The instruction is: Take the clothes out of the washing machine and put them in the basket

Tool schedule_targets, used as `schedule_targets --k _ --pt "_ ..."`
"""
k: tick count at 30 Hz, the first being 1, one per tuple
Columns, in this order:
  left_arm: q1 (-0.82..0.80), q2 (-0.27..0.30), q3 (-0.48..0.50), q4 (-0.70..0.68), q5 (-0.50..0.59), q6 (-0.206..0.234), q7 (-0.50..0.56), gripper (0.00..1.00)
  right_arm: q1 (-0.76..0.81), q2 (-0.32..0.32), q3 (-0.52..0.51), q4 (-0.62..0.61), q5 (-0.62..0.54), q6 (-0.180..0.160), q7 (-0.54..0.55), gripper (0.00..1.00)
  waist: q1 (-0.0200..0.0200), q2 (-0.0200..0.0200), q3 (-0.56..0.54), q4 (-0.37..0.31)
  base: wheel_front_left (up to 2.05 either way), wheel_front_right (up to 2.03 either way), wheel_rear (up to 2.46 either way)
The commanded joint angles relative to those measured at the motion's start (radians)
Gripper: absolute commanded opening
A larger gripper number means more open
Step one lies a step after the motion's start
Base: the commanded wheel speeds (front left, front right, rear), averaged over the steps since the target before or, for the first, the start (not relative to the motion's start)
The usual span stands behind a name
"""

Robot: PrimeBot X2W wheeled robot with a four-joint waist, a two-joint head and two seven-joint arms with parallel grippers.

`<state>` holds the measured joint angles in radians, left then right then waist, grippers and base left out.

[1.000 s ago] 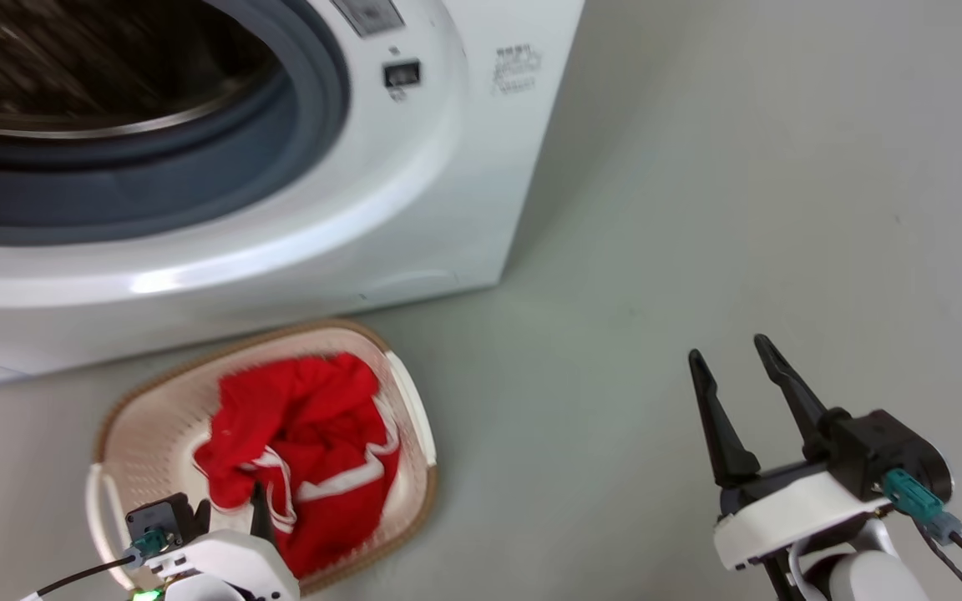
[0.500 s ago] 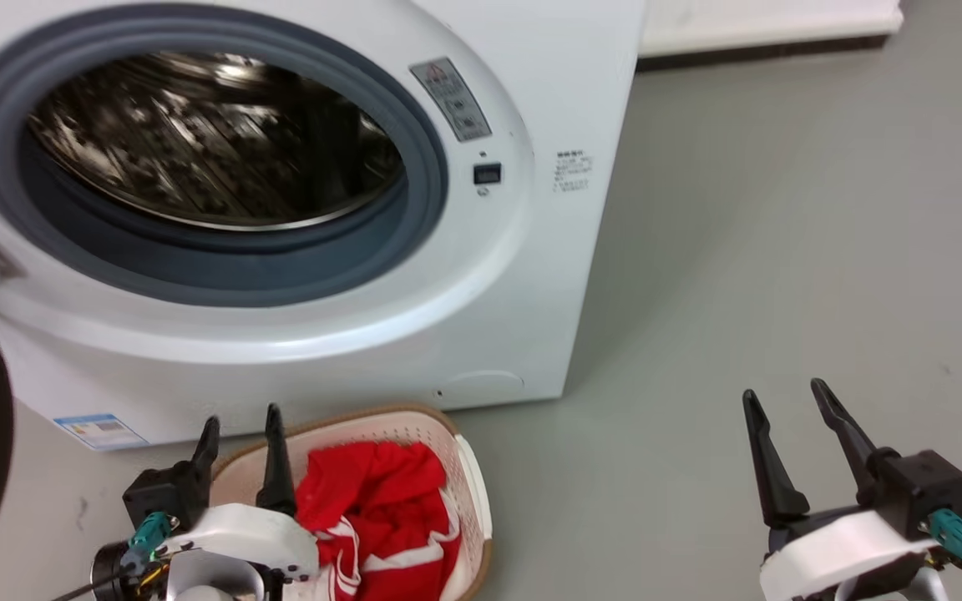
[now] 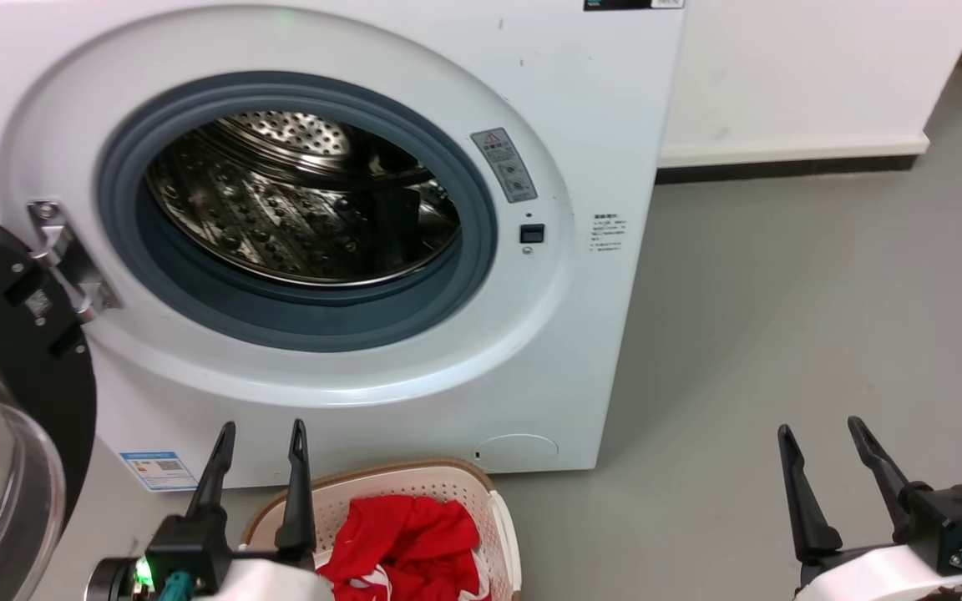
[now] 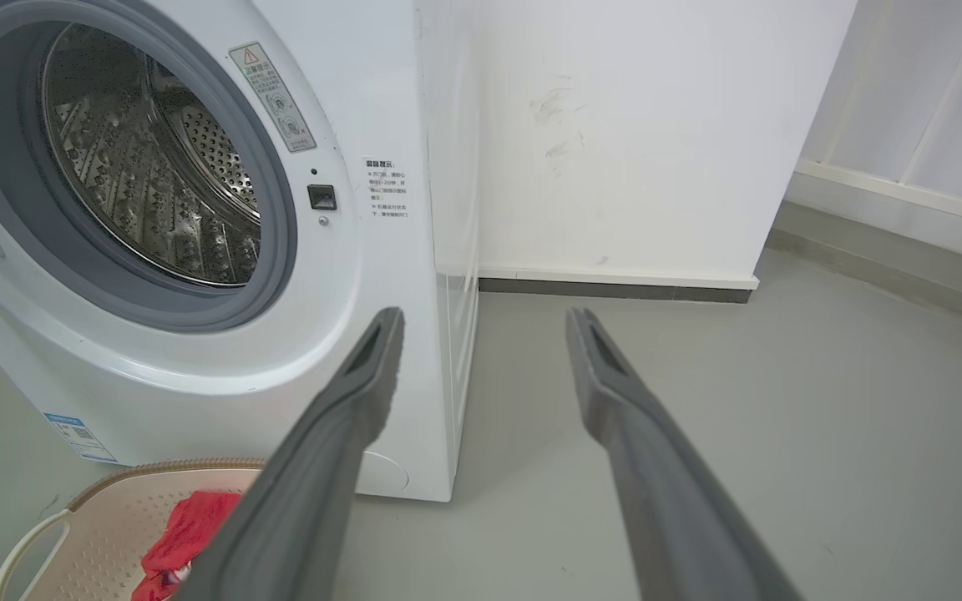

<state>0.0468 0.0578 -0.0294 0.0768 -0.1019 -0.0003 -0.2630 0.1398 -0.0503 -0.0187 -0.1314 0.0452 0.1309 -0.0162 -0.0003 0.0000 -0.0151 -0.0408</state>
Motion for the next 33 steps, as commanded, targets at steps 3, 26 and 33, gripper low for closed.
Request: schedule_targets --k 3,26,33 --pt "0.046 0.007 -0.011 -0.025 0.014 -0.005 -0.003 1.00 0.027 0.000 0.000 -0.016 0.002 0.000 0.005 1.00 0.0003 0.0000 -0.020 0.025 0.00 0.00 0.00" --pt "0.069 0.021 -0.017 -0.016 -0.005 0.007 -0.003 1.00 0.048 0.000 0.016 -0.006 0.019 0.000 -0.006 1.00 0.0003 0.0000 -0.030 0.055 0.00 0.00 0.00" --pt "0.064 0.024 -0.021 -0.012 -0.007 0.010 -0.003 1.00 0.049 0.000 0.020 -0.002 0.023 0.000 -0.007 1.00 0.0003 0.0000 -0.029 0.052 0.00 0.00 0.00"
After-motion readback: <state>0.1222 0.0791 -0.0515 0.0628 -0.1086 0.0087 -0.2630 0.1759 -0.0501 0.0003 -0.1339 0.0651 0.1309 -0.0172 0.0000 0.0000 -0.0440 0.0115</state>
